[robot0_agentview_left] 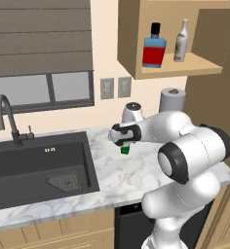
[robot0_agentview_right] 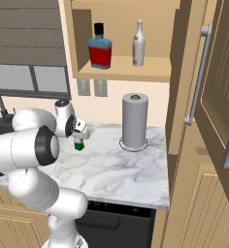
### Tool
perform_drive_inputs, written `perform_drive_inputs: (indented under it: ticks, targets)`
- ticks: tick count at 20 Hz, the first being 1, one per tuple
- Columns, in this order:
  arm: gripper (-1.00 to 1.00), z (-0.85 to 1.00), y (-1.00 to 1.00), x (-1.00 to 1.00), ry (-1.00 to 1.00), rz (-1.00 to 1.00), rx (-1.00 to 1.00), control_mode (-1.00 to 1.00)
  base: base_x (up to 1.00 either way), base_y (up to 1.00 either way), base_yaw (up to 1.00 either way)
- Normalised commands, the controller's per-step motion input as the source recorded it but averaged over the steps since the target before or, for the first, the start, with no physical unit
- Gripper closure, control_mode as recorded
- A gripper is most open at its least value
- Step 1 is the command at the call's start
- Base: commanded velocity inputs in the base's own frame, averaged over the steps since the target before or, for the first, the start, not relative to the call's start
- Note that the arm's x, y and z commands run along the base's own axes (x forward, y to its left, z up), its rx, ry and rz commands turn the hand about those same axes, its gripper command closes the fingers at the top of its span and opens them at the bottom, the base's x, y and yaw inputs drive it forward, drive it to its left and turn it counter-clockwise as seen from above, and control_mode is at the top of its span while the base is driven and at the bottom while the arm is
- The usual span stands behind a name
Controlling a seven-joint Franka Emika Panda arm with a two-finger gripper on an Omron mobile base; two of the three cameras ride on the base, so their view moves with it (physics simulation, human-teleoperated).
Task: Sort all alcoholic drinks to one cabinet, and non-alcoholic drinks to the other.
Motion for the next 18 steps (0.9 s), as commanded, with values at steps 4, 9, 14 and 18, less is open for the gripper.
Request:
perform_drive_inputs:
  ticks: [4, 9, 14, 18]
  targets:
    - [-1.0, -0.09, 0.0, 0.24, 0.0, 0.0, -0.05, -1.0, 0.0, 0.0, 0.0]
    - [-1.0, -0.12, 0.0, 0.16, 0.0, -0.01, -0.02, -1.0, 0.0, 0.0, 0.0]
    - [-1.0, -0.18, 0.0, 0.01, 0.0, -0.01, 0.0, -1.0, 0.0, 0.0, 0.0]
    - [1.0, -0.17, 0.0, 0.0, 0.0, -0.01, 0.0, -1.0, 0.0, 0.0, 0.0]
